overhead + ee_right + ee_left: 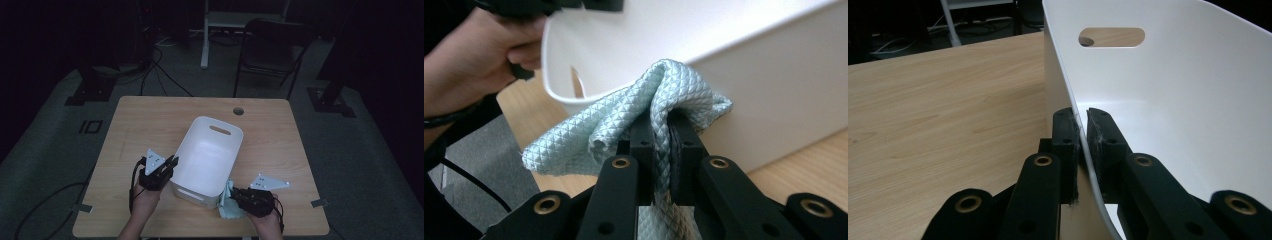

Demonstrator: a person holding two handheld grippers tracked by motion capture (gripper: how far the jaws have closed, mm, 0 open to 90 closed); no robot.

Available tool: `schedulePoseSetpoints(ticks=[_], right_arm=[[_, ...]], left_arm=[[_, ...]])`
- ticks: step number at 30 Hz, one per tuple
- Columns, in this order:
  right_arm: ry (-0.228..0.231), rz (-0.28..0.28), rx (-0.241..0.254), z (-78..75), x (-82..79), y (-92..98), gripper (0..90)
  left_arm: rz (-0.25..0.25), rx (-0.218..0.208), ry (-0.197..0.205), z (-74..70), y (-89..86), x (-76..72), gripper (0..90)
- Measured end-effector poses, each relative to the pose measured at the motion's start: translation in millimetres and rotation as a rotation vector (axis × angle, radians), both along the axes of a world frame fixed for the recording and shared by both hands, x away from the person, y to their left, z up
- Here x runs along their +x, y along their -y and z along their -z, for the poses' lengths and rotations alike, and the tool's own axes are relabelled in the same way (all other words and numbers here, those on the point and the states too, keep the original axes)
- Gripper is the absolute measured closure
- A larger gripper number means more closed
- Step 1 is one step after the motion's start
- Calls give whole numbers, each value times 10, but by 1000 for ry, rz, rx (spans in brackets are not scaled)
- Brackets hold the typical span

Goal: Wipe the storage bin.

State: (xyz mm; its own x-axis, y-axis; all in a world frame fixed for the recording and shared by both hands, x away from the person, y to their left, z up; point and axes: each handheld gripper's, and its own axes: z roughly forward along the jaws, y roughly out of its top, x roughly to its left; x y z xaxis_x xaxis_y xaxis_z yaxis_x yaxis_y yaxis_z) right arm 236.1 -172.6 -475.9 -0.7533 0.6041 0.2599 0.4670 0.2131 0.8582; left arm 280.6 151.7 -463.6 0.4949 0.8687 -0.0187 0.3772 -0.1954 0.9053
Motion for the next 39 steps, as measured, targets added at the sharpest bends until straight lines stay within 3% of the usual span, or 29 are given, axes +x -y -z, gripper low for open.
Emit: schedulePoseSetpoints(ticks=[6, 24, 33, 35, 39], right_arm=[[-49, 3, -6, 116, 76, 6, 834], [-131, 19, -68, 373, 273, 22, 831], [-207, 41, -135, 600, 442, 11, 831], [-230, 43, -130, 646, 475, 20, 831], [-226, 44, -139, 615, 472, 15, 833]], left_arm=[[9, -2, -3, -1, -2, 2, 831], [8, 1, -5, -2, 3, 2, 827], [5, 3, -3, -1, 3, -1, 827], [4, 3, -2, 0, 3, -1, 826], [1, 1, -1, 2, 2, -1, 823]])
